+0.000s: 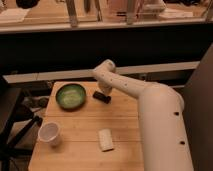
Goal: Push the eraser across the table
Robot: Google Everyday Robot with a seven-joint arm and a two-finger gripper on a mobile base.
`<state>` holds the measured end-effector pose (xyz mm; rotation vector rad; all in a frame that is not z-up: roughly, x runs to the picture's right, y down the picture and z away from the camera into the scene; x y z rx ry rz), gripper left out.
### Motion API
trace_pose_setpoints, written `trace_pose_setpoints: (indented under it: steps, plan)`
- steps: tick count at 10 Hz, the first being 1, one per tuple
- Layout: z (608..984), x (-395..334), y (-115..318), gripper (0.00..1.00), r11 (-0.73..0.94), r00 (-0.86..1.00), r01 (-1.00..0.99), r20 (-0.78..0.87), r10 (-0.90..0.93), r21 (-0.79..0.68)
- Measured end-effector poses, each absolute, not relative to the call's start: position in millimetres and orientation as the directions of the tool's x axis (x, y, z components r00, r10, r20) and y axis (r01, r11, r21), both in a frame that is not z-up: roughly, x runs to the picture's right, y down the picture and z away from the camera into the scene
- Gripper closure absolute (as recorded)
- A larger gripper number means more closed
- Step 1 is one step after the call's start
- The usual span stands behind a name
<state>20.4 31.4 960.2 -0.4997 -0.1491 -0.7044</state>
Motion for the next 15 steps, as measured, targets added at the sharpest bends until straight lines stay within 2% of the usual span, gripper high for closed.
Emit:
trace_pose_setpoints:
  steps: [4,15]
  plan:
    - [956.2,3.2,30.8,1.0,0.63,0.721,0.693,0.346,-0.6,-0.352]
    - [958.4,15.5,40.5,1.0,0.62,0.71,0.704,0.36,-0.605,-0.346]
